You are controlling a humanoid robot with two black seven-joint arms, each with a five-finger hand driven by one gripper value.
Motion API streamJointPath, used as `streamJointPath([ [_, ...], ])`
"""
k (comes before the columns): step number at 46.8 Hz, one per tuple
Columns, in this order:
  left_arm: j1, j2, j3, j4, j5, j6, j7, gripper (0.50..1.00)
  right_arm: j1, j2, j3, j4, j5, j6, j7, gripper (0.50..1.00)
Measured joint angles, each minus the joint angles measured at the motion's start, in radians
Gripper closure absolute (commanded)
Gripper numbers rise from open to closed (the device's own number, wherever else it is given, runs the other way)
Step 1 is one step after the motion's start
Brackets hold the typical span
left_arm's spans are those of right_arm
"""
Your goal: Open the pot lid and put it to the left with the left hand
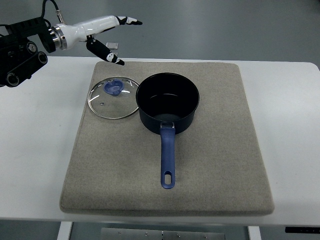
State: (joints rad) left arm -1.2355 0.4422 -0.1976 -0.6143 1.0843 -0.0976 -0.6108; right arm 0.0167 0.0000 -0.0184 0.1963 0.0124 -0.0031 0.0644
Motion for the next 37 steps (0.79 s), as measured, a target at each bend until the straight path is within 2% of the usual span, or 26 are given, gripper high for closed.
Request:
streamJointPath([
  [6, 0.015, -0.037, -0.012, 0.02, -0.23, 0.111, 0.0, 0.51, 0.0, 0.0, 0.0, 0.0, 0.0, 0.0, 0.0, 0.583],
  [10, 0.032, -0.098, -0.013, 0.076, -0.397, 0.186, 0.0, 0.51, 0.0, 0.0, 0.0, 0.0, 0.0, 0.0, 0.0, 0.583],
  [12, 0.038, -0.128, -0.013, 0.112, -0.465, 0.2, 0.0, 0.51, 0.0, 0.0, 0.0, 0.0, 0.0, 0.0, 0.0, 0.583],
  [18, 0.047, -0.193, -0.013, 0.216, -0.602, 0.202, 0.0, 0.51, 0.0, 0.0, 0.0, 0.0, 0.0, 0.0, 0.0, 0.583],
  [26, 0.059, -0.231, -0.035, 0.261, -0.715, 0.191, 0.0, 0.51, 0.0, 0.0, 0.0, 0.0, 0.0, 0.0, 0.0, 0.583],
  [31, 0.069, -0.241, -0.044, 0.271, -0.831, 0.144, 0.001, 0.51, 0.0, 0.0, 0.0, 0.0, 0.0, 0.0, 0.0, 0.583],
  [37, 0.089, -0.265, -0.046, 0.287, -0.992, 0.095, 0.053, 0.51, 0.0, 0.0, 0.0, 0.0, 0.0, 0.0, 0.0, 0.583],
])
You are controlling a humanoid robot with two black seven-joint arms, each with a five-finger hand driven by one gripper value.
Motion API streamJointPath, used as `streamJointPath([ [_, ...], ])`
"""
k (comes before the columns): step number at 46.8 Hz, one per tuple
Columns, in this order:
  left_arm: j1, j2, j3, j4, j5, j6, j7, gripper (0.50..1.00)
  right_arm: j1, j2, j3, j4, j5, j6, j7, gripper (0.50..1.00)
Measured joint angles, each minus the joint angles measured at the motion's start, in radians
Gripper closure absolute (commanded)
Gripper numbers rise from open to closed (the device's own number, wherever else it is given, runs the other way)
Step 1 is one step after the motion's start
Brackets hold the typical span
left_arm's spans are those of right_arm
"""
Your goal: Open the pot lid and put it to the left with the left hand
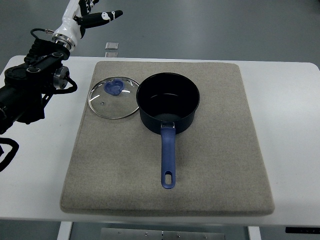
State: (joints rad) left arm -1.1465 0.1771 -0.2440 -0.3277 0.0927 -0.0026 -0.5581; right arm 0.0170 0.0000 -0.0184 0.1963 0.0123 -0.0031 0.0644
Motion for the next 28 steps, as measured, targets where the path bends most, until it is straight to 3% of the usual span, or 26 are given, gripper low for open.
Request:
streamJointPath([
  [6, 0.016, -0.025, -0.009, 0.023, -0.192, -0.008, 0.059, 0.51, 0.0, 0.0, 0.0, 0.0, 0.0, 0.0, 0.0, 0.583],
  [15, 0.019, -0.057, -0.124, 0.078, -0.34, -0.019, 0.203, 0.51, 0.0, 0.0, 0.0, 0.0, 0.0, 0.0, 0.0, 0.583],
  [28, 0.042, -0.094, -0.263, 0.092, -0.348, -0.022, 0.227, 0.51, 0.0, 0.0, 0.0, 0.0, 0.0, 0.0, 0.0, 0.583],
])
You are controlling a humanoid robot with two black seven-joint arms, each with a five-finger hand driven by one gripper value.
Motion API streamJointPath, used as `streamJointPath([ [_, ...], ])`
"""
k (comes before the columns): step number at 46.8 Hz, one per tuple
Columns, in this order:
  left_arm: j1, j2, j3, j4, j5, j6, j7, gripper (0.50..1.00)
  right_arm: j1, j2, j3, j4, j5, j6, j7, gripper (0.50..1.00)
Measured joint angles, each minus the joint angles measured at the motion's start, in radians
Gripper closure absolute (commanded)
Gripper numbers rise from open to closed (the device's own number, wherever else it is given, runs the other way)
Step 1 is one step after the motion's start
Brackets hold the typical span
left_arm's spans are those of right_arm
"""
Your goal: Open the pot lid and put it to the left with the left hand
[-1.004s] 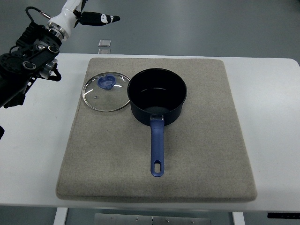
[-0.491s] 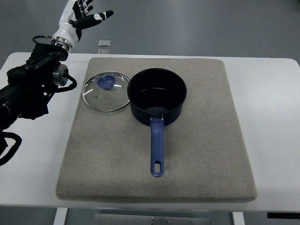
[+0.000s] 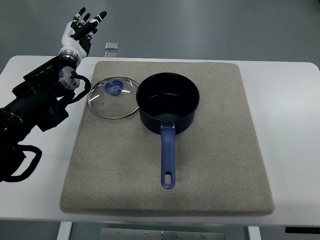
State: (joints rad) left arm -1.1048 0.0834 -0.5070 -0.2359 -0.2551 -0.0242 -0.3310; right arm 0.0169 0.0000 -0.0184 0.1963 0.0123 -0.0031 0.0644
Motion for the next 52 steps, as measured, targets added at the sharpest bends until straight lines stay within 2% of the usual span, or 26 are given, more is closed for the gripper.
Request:
streamJointPath([
  [21, 0.006, -0.002, -0.118, 0.046, -0.051, -0.047, -0.003, 0.51, 0.0, 0.0, 0.0, 0.0, 0.0, 0.0, 0.0, 0.583],
  [52, 0.013, -0.023, -0.103, 0.046, -0.038, -0.048, -0.026, 0.512, 0.0, 0.0, 0.0, 0.0, 0.0, 0.0, 0.0, 0.583],
])
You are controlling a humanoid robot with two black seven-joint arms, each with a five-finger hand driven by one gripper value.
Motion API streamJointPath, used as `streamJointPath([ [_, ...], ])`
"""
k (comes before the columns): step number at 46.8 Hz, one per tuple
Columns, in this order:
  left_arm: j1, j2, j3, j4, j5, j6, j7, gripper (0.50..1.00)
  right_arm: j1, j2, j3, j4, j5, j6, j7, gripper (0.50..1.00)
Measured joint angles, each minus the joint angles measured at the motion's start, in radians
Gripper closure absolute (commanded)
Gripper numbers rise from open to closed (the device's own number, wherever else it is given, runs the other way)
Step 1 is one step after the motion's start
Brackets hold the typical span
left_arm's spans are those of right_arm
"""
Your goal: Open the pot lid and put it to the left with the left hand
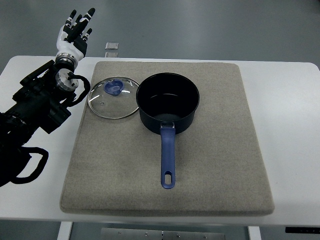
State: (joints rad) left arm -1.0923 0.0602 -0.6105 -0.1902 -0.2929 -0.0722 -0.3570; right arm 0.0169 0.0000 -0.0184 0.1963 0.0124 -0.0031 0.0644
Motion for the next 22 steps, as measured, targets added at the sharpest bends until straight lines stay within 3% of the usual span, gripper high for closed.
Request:
streamJointPath([
  [22, 0.0, 0.0, 0.002, 0.0, 0.001, 0.002, -0.014, 0.51, 0.0, 0.0, 0.0, 0.0, 0.0, 0.0, 0.0, 0.583],
])
